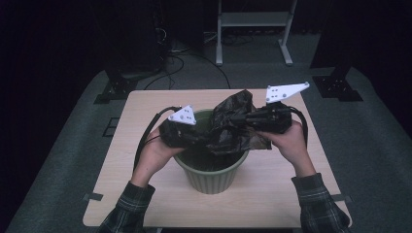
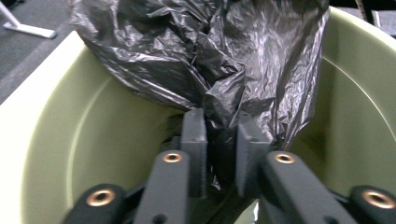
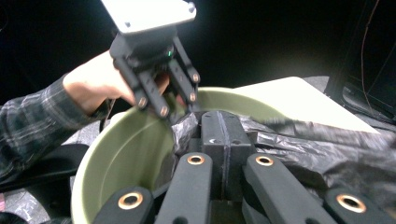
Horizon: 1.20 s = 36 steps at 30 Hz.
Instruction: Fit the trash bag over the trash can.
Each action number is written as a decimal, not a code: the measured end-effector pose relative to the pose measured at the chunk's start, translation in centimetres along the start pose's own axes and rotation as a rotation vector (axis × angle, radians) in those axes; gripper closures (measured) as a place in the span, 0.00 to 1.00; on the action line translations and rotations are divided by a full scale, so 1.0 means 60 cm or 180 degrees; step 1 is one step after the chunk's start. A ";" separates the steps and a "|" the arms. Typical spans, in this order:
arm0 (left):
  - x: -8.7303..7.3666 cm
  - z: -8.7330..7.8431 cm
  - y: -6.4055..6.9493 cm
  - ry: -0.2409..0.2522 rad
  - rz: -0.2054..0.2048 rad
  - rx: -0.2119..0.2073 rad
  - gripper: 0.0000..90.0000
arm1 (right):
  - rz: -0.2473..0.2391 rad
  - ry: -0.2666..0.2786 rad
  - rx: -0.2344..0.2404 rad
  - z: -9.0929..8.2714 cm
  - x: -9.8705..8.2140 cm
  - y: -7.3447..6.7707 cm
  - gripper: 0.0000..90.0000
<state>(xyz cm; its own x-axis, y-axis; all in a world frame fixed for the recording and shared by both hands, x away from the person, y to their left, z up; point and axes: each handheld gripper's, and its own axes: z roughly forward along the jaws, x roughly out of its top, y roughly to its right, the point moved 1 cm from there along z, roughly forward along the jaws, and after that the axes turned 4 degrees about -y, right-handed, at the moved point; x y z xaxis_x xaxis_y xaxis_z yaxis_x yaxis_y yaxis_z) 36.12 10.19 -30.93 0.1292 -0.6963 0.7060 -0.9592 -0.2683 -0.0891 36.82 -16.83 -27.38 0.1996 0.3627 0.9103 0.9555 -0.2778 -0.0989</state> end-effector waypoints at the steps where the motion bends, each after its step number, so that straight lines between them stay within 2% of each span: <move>1: 0.000 0.001 0.002 -0.0001 0.0011 -0.0011 0.80 | -0.0006 0.0002 0.0015 0.009 0.005 0.001 1.00; 4: -0.003 0.003 0.004 0.0027 0.0014 -0.0074 0.66 | 0.0001 -0.0009 0.0050 0.029 0.011 0.002 1.00; 6: -0.004 0.003 0.003 0.0048 0.0010 -0.0050 0.52 | 0.0011 0.0001 0.0067 0.038 0.012 0.002 1.00; 8: -0.006 -0.002 0.002 0.0100 -0.0029 0.0031 0.39 | 0.0016 -0.0004 0.0072 0.045 0.012 0.003 1.00; 9: -0.006 -0.006 0.001 0.0135 -0.0049 0.0068 0.33 | 0.0019 -0.0010 0.0074 0.048 0.012 0.004 1.00; 12: -0.005 -0.022 0.002 0.0348 -0.0118 0.0056 0.24 | 0.0037 -0.0030 0.0070 0.055 0.012 0.006 1.00; 15: 0.001 -0.036 0.006 0.0437 -0.0087 0.0054 0.22 | 0.0033 -0.0032 0.0044 0.060 0.012 0.006 1.00; 19: 0.017 -0.043 0.011 0.0544 -0.0034 0.0074 0.23 | 0.0017 -0.0015 0.0111 0.065 0.015 0.002 1.00; 22: 0.031 -0.038 0.010 0.0617 -0.0059 -0.0051 0.25 | -0.0002 0.0016 0.0130 0.065 0.018 -0.004 1.00; 25: 0.042 -0.022 0.013 0.0575 -0.0035 -0.0139 0.26 | -0.0016 0.0053 0.0112 0.063 0.021 -0.005 1.00; 28: 0.050 -0.008 0.018 0.0621 -0.0023 -0.0244 0.26 | -0.0014 0.0086 0.0091 0.059 0.023 -0.006 1.00; 30: 0.055 -0.001 0.023 0.0537 0.0007 -0.0228 0.26 | -0.0011 0.0108 0.0068 0.056 0.023 -0.006 1.00; 33: 0.060 0.002 0.026 0.0588 -0.0006 -0.0278 0.26 | -0.0016 0.0143 0.0028 0.050 0.027 -0.006 1.00; 36: 0.063 0.003 0.026 0.0559 -0.0005 -0.0288 0.29 | -0.0015 0.0224 0.0030 0.044 0.032 -0.008 1.00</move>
<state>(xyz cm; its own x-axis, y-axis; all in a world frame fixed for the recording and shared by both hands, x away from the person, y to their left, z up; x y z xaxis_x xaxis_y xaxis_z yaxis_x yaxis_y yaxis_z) 35.15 7.03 -28.54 0.0926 -0.5669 0.8186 -0.9787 -0.2030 -0.0299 37.30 -13.62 -26.64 0.1796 0.3005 0.9367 0.9585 -0.2676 -0.0979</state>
